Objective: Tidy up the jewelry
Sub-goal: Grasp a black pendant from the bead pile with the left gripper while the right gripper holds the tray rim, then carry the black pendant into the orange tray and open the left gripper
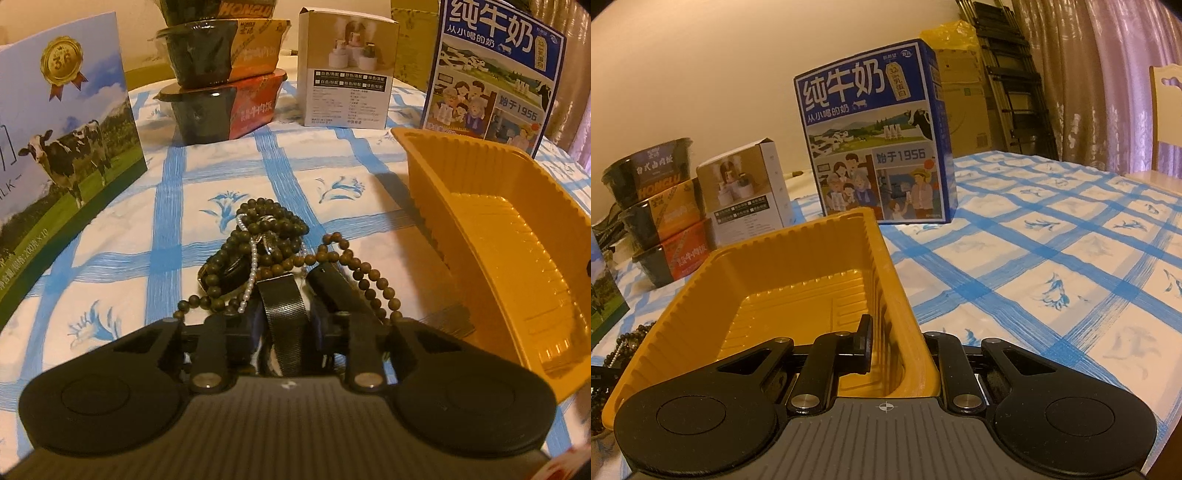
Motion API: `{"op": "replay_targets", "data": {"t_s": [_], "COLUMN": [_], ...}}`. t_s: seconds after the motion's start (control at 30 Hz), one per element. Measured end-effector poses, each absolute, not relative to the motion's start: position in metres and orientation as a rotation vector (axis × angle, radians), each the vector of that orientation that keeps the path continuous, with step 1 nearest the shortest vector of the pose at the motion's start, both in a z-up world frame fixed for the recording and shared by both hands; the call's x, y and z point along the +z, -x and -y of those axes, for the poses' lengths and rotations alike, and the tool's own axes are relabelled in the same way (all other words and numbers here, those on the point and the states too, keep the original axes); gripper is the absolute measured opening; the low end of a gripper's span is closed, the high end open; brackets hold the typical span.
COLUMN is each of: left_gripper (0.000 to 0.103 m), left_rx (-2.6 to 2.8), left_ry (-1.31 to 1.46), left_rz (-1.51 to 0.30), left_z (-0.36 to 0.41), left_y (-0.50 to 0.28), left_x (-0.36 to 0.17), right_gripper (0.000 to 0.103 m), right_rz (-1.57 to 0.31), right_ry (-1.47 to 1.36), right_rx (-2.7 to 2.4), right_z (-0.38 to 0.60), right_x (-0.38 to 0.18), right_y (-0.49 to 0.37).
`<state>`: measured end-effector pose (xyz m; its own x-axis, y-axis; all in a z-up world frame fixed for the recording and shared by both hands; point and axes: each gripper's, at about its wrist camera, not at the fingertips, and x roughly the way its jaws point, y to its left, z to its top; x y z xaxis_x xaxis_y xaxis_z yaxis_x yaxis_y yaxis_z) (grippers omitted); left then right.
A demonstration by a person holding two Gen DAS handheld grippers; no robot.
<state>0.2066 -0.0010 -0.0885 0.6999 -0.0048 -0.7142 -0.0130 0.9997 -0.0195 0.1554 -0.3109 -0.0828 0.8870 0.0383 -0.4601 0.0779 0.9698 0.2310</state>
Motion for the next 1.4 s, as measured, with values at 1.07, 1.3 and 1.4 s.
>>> {"op": "replay_targets", "data": {"t_s": [1.07, 1.3, 1.4], "left_gripper": [0.019, 0.019, 0.019], "left_rx": [-0.169, -0.294, -0.355], "left_ry": [0.057, 0.075, 0.083], "left_rz": [-0.649, -0.607, -0.611], "left_z": [0.002, 0.039, 0.061], "left_y": [-0.166, -0.161, -0.162], "left_x": [0.006, 0.024, 0.022], "right_gripper": [0.016, 0.009, 0.007], "right_rz": [-0.456, -0.421, -0.391], "right_ry": [-0.250, -0.240, -0.227], "right_rx": [0.000, 0.016, 0.026], "right_z": [0.310, 0.310, 0.308], "right_x": [-0.079, -0.072, -0.069], "right_y": [-0.152, -0.147, -0.144]}}
